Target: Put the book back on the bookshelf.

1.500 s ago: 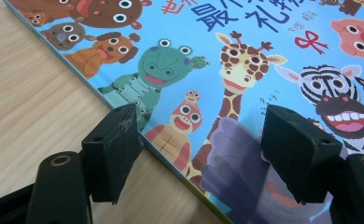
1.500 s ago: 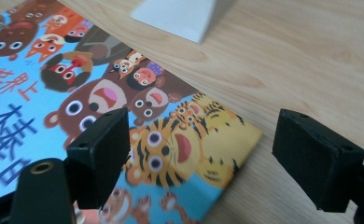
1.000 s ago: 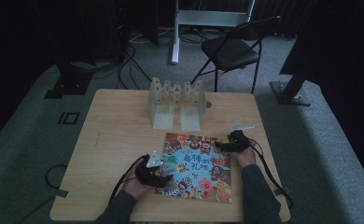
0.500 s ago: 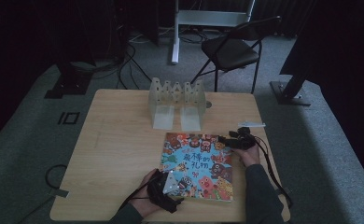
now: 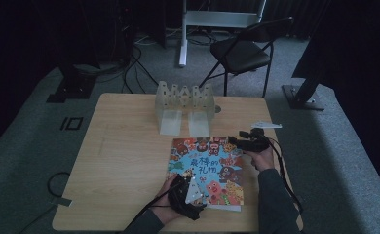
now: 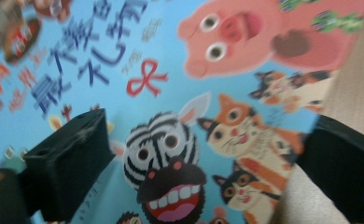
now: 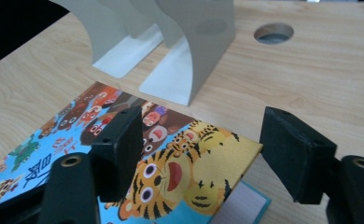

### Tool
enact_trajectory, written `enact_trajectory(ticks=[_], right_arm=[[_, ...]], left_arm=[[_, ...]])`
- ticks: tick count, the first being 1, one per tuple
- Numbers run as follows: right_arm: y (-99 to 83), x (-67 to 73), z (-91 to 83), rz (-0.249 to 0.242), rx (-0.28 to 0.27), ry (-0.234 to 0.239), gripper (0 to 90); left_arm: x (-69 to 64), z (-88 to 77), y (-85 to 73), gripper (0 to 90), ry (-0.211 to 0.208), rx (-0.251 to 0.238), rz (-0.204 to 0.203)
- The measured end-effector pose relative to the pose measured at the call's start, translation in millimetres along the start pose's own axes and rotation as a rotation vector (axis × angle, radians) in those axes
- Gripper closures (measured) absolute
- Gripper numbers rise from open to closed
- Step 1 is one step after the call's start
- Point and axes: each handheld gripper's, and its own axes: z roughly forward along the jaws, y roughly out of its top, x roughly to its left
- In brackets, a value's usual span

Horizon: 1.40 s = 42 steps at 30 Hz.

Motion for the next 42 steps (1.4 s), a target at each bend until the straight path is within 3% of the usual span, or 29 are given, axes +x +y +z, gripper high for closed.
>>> enact_trajectory(ticks=[3, 7, 12, 16, 23, 26, 31, 36, 42], right_arm=[[-4.2, -4.0, 3.6, 0.021, 0.035, 0.002, 32.9], [-7.6, -4.6, 4.2, 0.049, 0.043, 0.043, 36.1], [-2.1, 0.2, 3.3, 0.040, 0.063, 0.079, 43.5], [0.6, -0.1, 1.1, 0.067, 0.055, 0.106, 48.6], [10.0, 4.7, -6.5, 0.081, 0.012, 0.187, 60.2], [16.0, 9.9, -10.6, 0.080, -0.002, 0.210, 63.7], [24.9, 20.0, -15.7, 0.049, 0.000, 0.190, 64.6], [32.0, 31.9, -22.0, 0.024, -0.022, 0.169, 65.7], [37.3, 44.5, -31.7, 0.005, -0.059, 0.160, 67.6]], left_arm=[[0.4, -4.9, 1.2, 6.5, 0.005, -0.013, 0.003], [2.7, -6.4, 0.9, 6.4, -0.004, -0.023, -0.009], [4.6, -7.8, -0.1, 6.5, -0.017, -0.037, -0.033], [5.8, -8.9, -0.4, 6.5, -0.022, -0.040, -0.032], [14.5, -14.9, -5.5, 7.7, -0.075, -0.078, -0.098], [16.3, -17.7, -11.7, 8.7, -0.060, -0.069, -0.108], [19.3, -28.2, -26.8, 12.1, -0.079, -0.059, -0.136], [31.0, -49.8, -41.9, 14.1, -0.098, -0.097, -0.214], [50.6, -60.7, -51.1, 14.8, -0.093, -0.129, -0.290]])
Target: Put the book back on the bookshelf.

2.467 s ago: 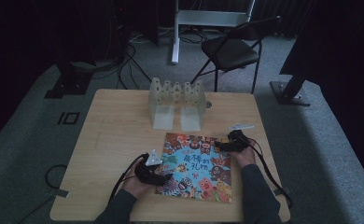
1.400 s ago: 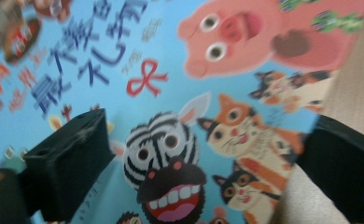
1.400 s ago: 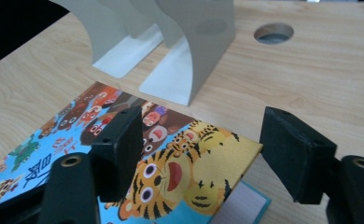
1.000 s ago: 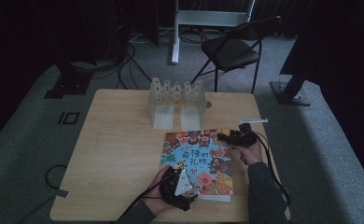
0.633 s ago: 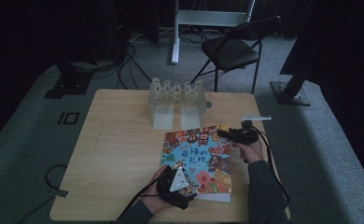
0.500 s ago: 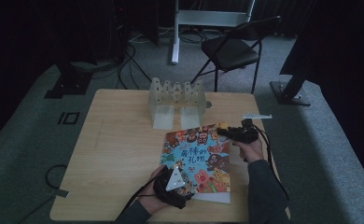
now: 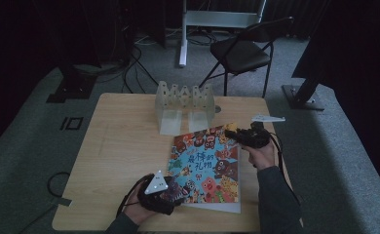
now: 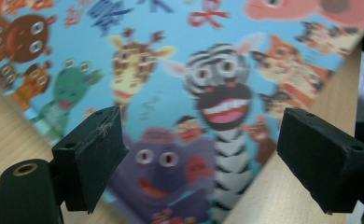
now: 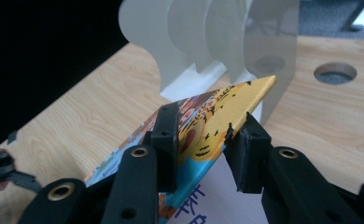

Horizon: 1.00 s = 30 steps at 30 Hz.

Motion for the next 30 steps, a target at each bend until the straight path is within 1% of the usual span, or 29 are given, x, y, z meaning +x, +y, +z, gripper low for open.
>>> enact_trajectory(ticks=[3, 5, 6, 9, 11, 12, 13, 14, 15, 16, 19, 23, 30], right_arm=[[2.0, 4.5, -5.0, 0.004, -0.035, 0.011, 70.3], [4.3, 7.9, -8.9, 0.003, -0.060, 0.018, 71.8], [5.1, 9.4, -10.4, 0.002, -0.066, 0.020, 72.4], [7.9, 15.6, -17.0, -0.014, -0.097, 0.026, 74.0], [9.0, 19.0, -21.6, -0.017, -0.122, 0.039, 75.3], [9.4, 20.1, -23.9, -0.023, -0.134, 0.047, 75.9], [9.6, 21.2, -26.2, -0.025, -0.146, 0.057, 76.5], [9.9, 21.6, -28.3, -0.029, -0.158, 0.070, 77.0], [9.9, 22.3, -30.3, -0.030, -0.168, 0.084, 77.6], [10.0, 22.8, -32.4, -0.025, -0.183, 0.098, 78.3], [10.3, 23.3, -35.8, -0.021, -0.198, 0.120, 79.0], [10.7, 23.4, -36.5, -0.020, -0.207, 0.124, 79.3], [12.1, 24.2, -38.2, -0.020, -0.207, 0.137, 79.6]], left_arm=[[11.6, -1.7, 0.6, 16.6, 0.003, -0.011, -0.025], [19.8, -1.8, 1.6, 20.2, -0.005, -0.021, -0.044], [25.3, -1.4, 2.8, 21.0, -0.001, -0.026, -0.056], [37.8, 0.1, 5.4, 27.8, -0.009, -0.040, -0.084], [47.8, 2.0, 6.3, 35.9, -0.017, -0.051, -0.116], [52.5, 3.6, 6.5, 39.7, -0.011, -0.054, -0.132], [57.6, 5.5, 6.2, 41.6, -0.009, -0.054, -0.151], [62.5, 7.7, 5.6, 41.9, -0.021, -0.060, -0.177], [67.1, 9.9, 5.2, 41.7, -0.024, -0.063, -0.194], [69.1, 11.2, 5.2, 41.1, -0.018, -0.065, -0.199], [74.5, 13.5, 7.6, 38.3, 0.000, -0.076, -0.204], [79.3, 15.3, 12.6, 36.3, 0.015, -0.076, -0.199], [85.4, 22.5, 14.3, 33.7, 0.007, -0.065, -0.211]])
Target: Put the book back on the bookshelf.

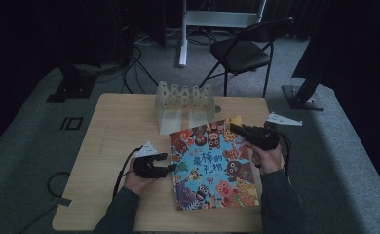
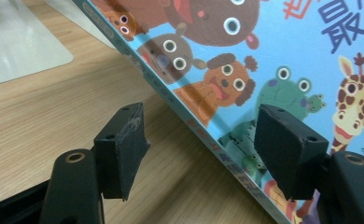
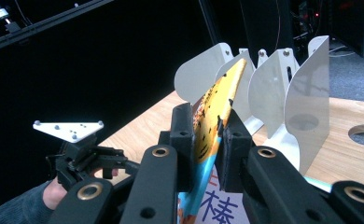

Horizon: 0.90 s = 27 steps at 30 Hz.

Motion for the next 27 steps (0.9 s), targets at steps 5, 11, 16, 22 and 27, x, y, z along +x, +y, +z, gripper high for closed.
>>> enact_trajectory(ticks=[5, 11, 16, 22, 27], right_arm=[[1.8, 1.2, 0.1, -0.003, 0.000, 0.007, 79.8], [2.8, 3.6, -1.8, -0.007, -0.010, 0.027, 80.2], [1.8, 1.3, -1.9, -0.006, -0.021, 0.055, 80.5], [0.6, 1.0, -3.0, -0.010, -0.034, 0.089, 80.6], [0.5, -4.8, -3.5, -0.013, -0.006, 0.085, 79.7]], left_arm=[[4.7, 2.9, 0.5, 29.2, -0.043, -0.013, -0.028], [14.6, 10.3, 0.1, 23.1, -0.144, -0.047, -0.095], [17.8, 21.1, 7.7, 15.2, -0.229, -0.046, -0.109], [15.8, 37.0, 19.5, 11.9, -0.377, -0.031, -0.120], [12.7, 34.9, 21.7, 14.9, -0.351, -0.059, -0.131]])
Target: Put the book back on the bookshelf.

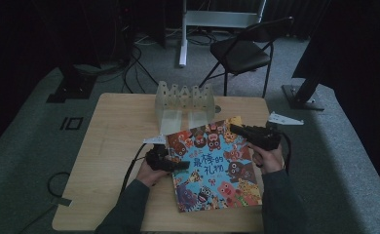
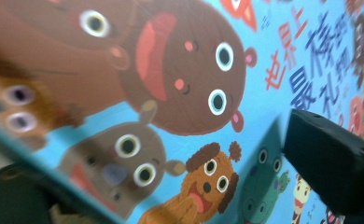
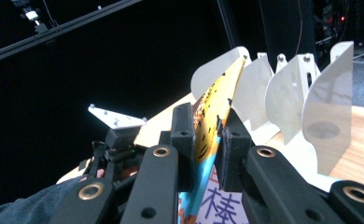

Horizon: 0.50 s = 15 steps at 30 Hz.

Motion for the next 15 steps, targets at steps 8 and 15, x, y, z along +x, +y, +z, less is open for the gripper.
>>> enact_trajectory(ticks=[8, 15], right_arm=[[-7.1, -11.6, -2.6, -0.063, 0.141, -0.169, 60.5], [-16.1, -17.0, 2.8, -0.115, 0.223, -0.368, 44.8]], left_arm=[[-8.9, -10.0, 4.0, 35.4, 0.039, -0.030, 0.055], [-32.2, -19.5, 14.9, 59.3, 0.054, -0.077, 0.197]])
